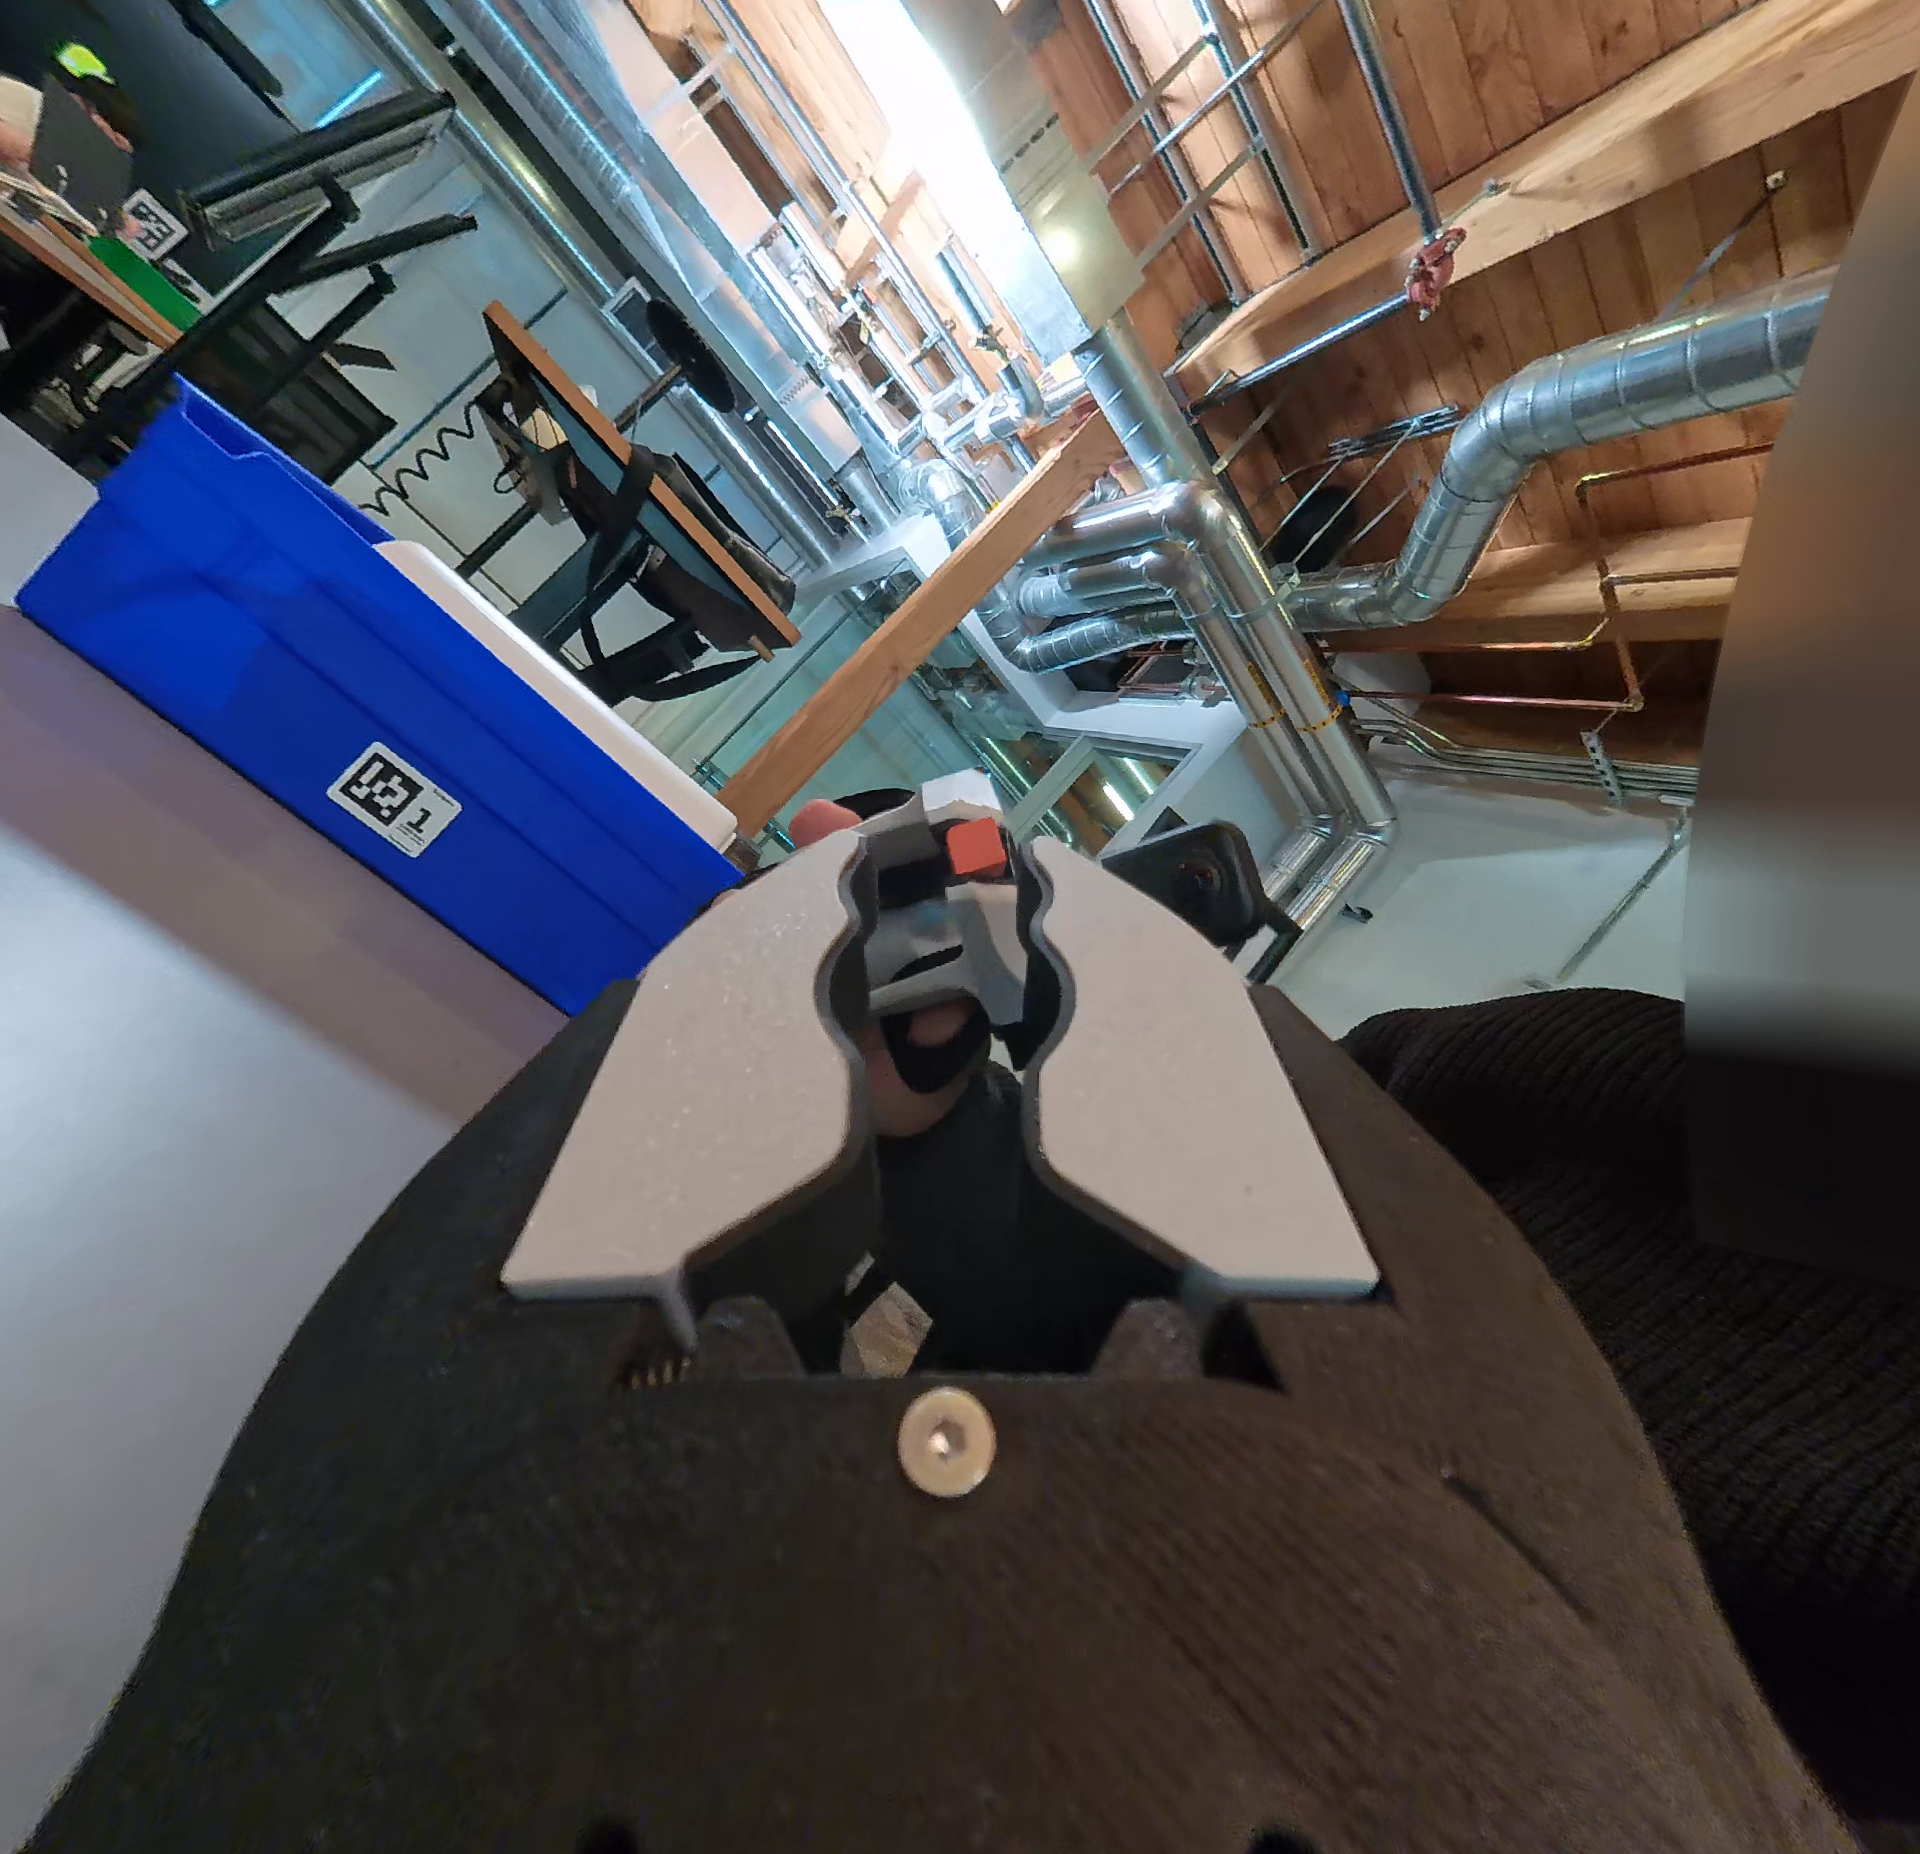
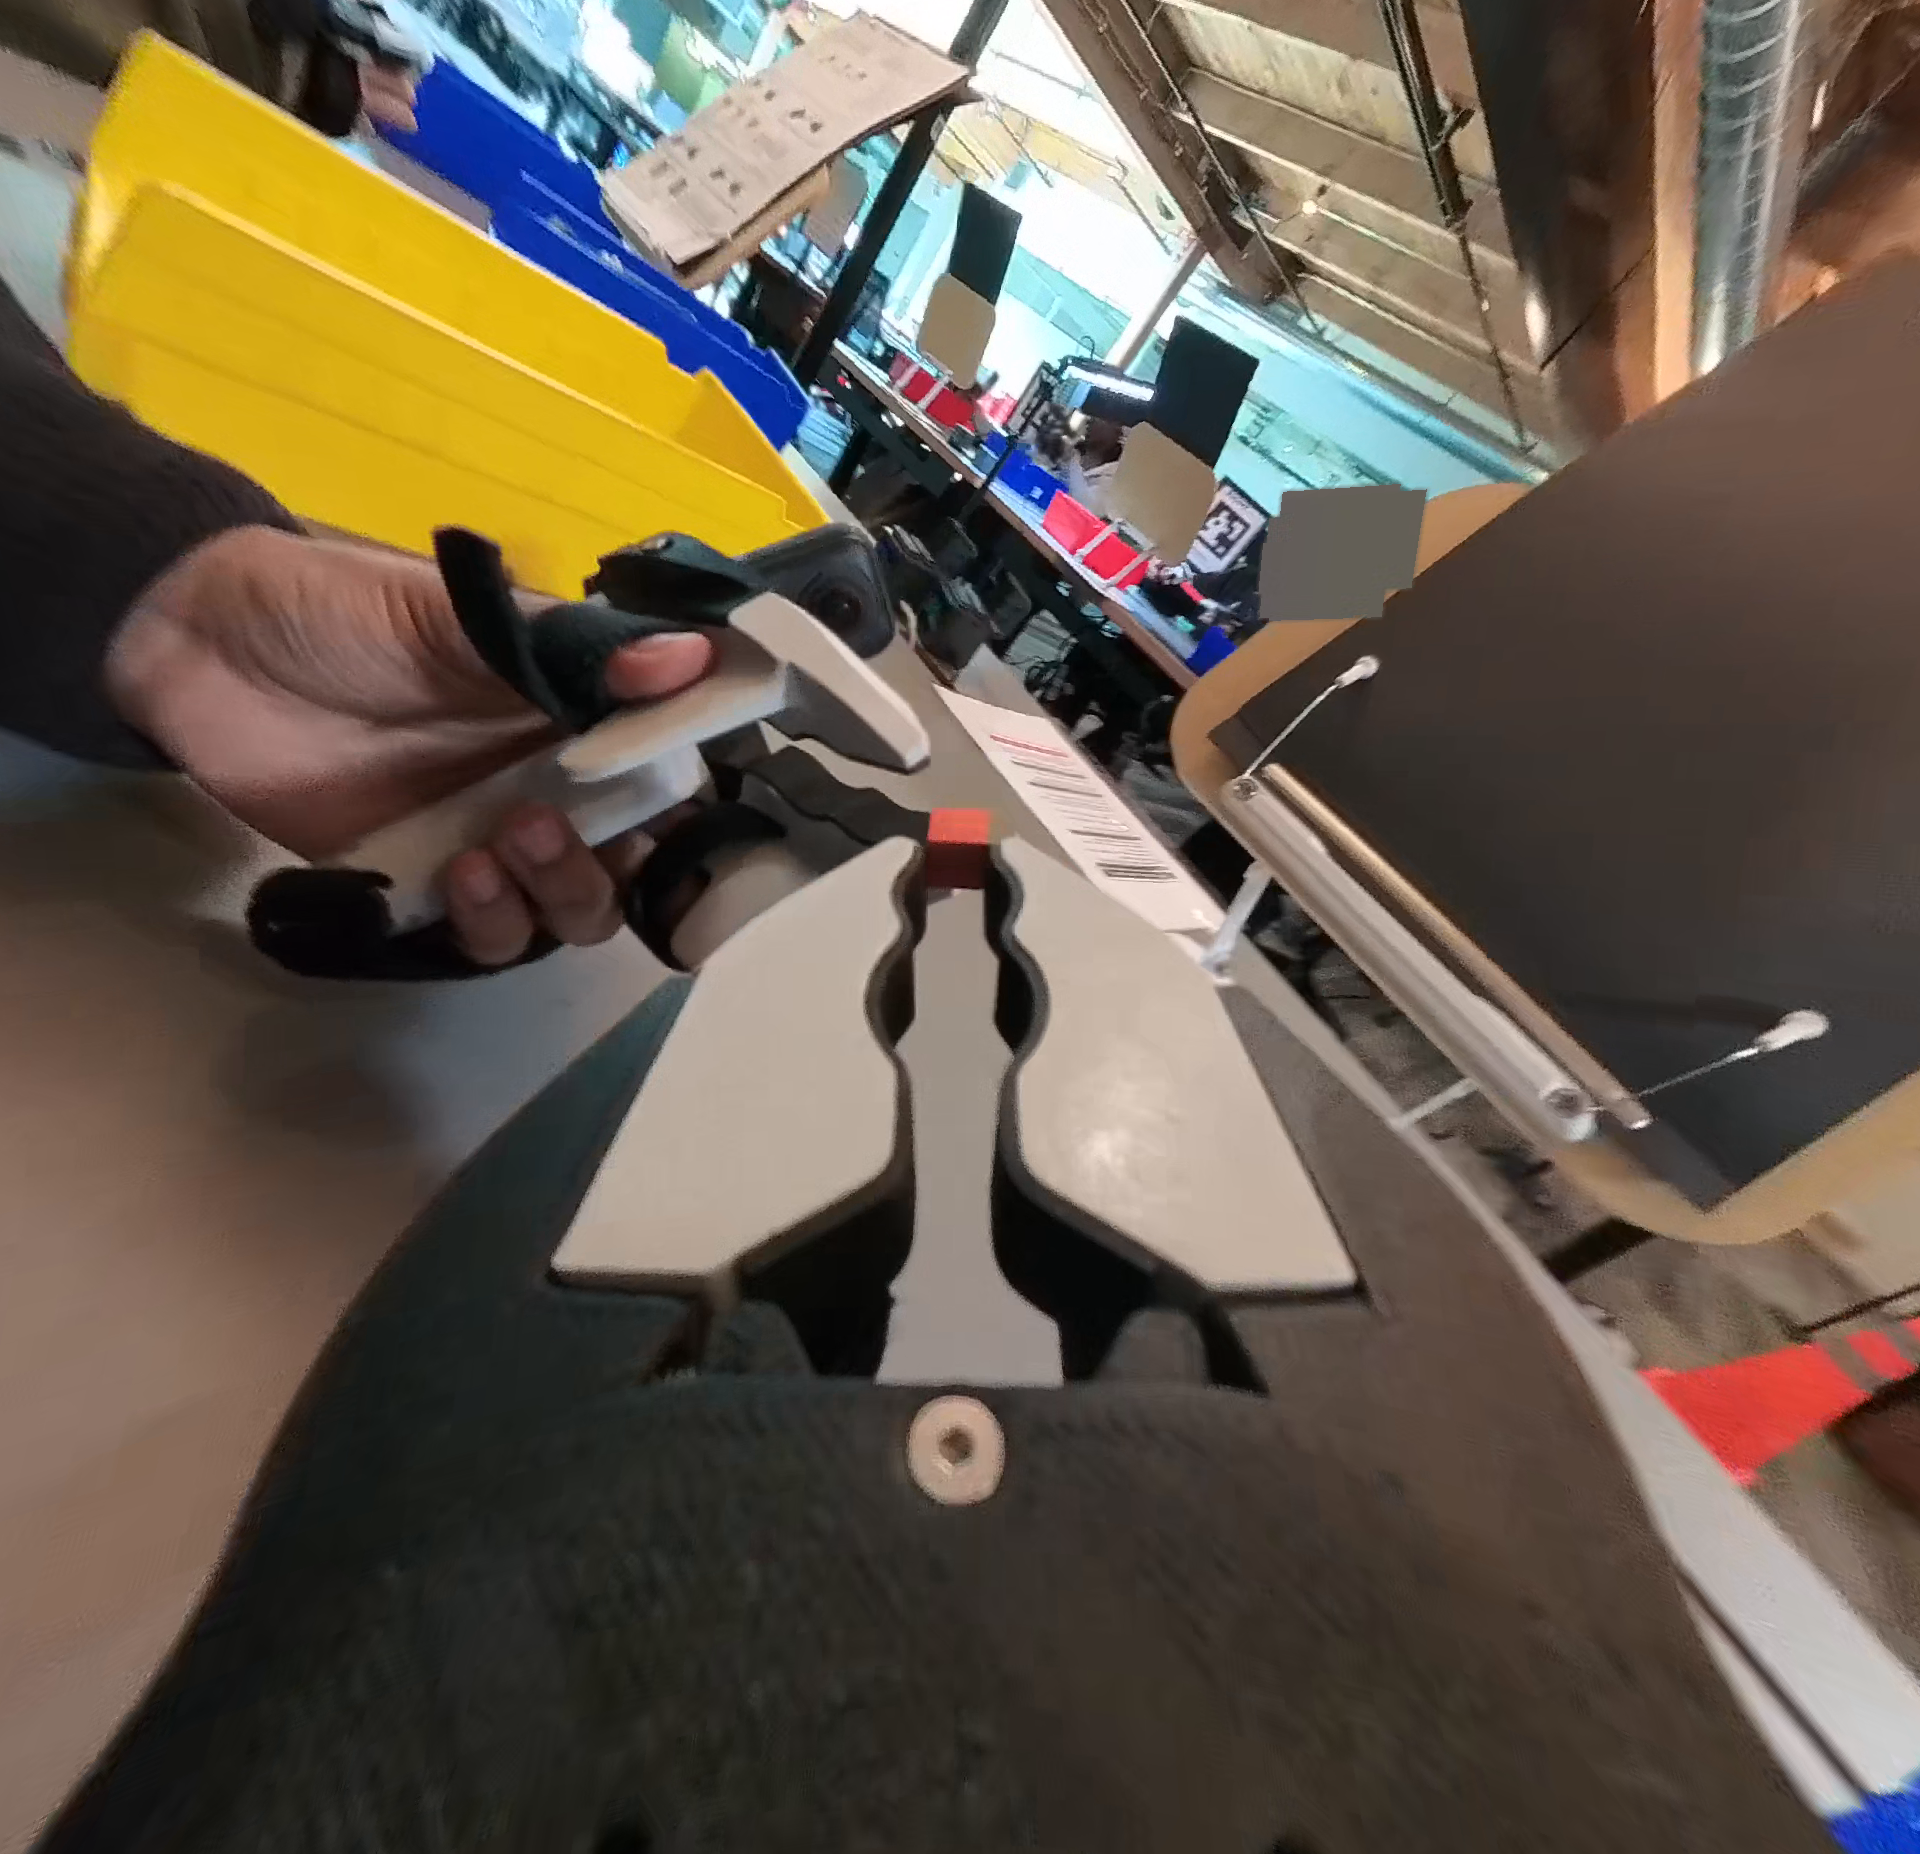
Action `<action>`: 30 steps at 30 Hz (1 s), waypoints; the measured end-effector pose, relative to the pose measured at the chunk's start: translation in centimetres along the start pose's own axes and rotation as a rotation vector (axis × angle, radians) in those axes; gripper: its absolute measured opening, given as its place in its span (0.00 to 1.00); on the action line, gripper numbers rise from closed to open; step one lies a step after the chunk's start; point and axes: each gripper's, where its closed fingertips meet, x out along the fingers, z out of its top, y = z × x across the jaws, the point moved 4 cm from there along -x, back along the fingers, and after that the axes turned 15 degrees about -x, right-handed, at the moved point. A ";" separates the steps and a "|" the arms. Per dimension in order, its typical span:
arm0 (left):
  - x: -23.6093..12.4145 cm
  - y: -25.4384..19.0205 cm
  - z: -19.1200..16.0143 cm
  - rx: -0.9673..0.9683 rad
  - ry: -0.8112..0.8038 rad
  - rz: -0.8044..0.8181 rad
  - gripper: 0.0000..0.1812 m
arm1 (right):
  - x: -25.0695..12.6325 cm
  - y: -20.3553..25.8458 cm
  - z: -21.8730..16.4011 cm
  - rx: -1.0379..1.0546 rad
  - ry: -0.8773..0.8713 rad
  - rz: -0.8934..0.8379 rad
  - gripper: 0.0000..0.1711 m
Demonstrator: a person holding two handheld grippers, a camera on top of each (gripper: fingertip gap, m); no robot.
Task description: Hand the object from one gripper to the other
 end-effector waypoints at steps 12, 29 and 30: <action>-0.2 -0.2 -0.1 0.270 0.083 0.187 0.04 | 0.0 -0.3 -1.6 0.094 0.145 0.029 0.06; -0.5 2.0 -0.8 0.477 0.202 0.503 0.12 | 1.6 3.0 -2.5 -0.339 0.446 0.053 0.06; -0.6 2.0 -0.8 0.476 0.209 0.507 0.11 | 1.7 3.1 -2.6 -0.357 0.463 0.051 0.06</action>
